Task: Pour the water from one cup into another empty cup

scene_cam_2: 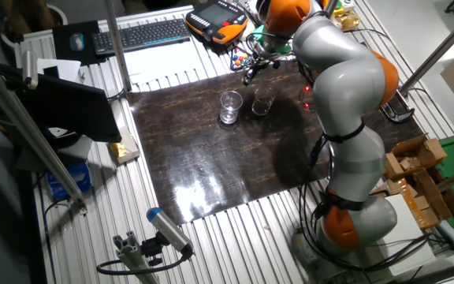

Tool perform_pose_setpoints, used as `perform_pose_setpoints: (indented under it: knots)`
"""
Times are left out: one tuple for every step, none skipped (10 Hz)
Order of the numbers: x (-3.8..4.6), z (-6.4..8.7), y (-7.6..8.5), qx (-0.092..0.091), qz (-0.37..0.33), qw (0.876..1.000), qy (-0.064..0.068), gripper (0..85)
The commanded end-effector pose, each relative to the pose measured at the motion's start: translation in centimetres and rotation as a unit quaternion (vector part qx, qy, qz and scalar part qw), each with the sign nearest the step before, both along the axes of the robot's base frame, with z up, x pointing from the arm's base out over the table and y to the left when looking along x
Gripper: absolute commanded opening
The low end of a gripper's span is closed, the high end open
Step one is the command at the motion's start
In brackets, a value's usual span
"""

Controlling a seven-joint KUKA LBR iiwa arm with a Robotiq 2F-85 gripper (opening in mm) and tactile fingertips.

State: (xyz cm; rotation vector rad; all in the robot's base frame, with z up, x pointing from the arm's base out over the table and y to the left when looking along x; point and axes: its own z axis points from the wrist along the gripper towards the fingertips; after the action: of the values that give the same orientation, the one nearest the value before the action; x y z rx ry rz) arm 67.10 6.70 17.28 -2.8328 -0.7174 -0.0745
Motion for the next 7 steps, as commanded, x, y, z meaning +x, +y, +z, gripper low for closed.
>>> perform_pose_setpoints:
  knots:
    - [0.00,0.03,0.14,-0.005,-0.040,0.999,0.002,0.7]
    - [-0.01,0.10,0.30,-0.007,-0.059,0.998,0.005,0.7]
    - [0.01,0.14,0.42,-0.006,-0.071,0.997,0.007,0.7]
    - [0.00,0.17,0.51,-0.006,-0.075,0.997,0.005,0.7]
    - [-0.02,0.13,0.54,-0.005,-0.076,0.997,0.003,0.7]
    - [-0.03,0.03,0.65,-0.010,-0.076,0.997,0.003,0.7]
    - [0.07,-0.18,0.81,-0.018,-0.073,0.997,0.015,0.7]
